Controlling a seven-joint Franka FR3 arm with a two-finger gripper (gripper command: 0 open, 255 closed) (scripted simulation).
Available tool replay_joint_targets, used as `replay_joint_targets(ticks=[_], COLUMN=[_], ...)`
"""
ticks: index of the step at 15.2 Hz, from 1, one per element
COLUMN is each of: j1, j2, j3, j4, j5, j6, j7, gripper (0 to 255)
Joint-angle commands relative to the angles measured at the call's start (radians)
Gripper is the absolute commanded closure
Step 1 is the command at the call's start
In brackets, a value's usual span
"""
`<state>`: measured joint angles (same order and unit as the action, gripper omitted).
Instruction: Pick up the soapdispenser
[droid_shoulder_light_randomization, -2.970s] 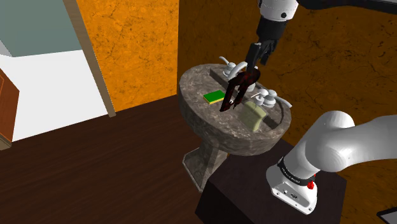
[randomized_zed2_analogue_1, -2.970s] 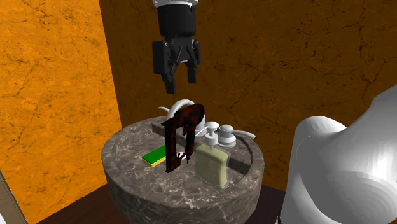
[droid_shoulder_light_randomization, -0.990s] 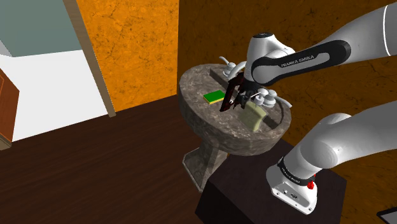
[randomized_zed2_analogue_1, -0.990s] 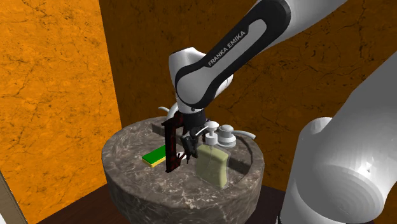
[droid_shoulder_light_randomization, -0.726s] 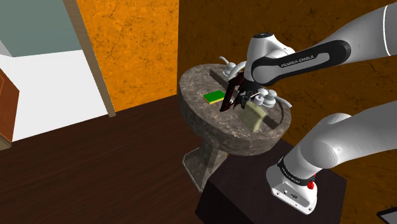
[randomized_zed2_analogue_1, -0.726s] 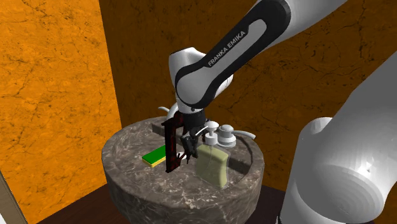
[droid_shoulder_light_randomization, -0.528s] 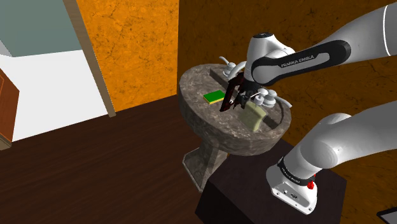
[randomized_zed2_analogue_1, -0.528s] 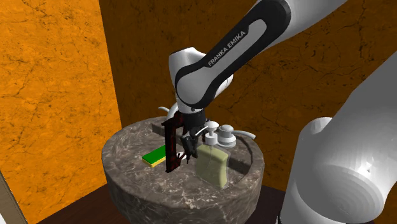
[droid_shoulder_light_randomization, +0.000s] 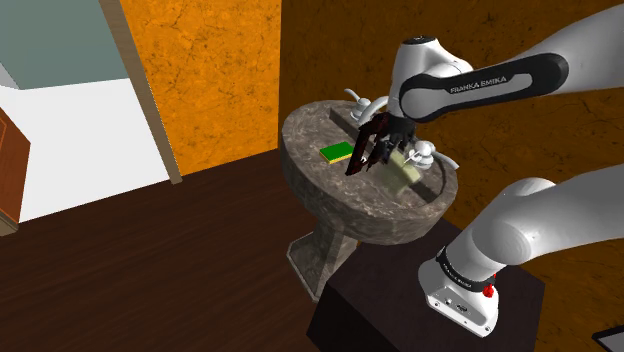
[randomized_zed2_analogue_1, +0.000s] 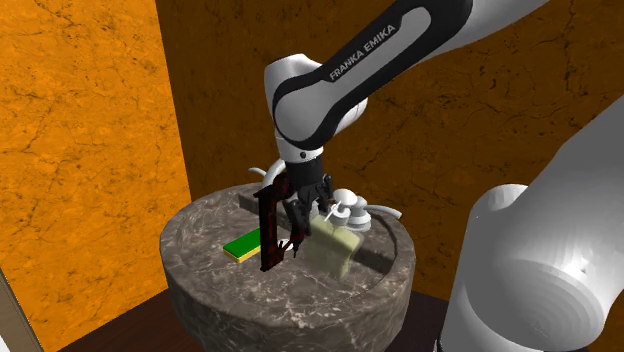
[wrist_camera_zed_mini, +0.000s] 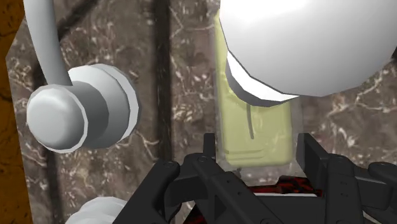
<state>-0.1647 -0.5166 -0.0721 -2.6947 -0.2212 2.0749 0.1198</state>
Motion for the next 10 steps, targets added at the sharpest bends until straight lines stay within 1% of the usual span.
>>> replay_joint_targets(ticks=[1, 8, 10], j1=[0.001, 0.005, 0.005], j2=[-0.015, -0.058, -0.059], j3=[0.001, 0.006, 0.007], j4=[0.016, 0.082, 0.084], j5=[0.003, 0.015, 0.015], j6=[-0.031, -0.139, -0.141], j7=[-0.005, -0.021, -0.021], gripper=[255, 255, 255])
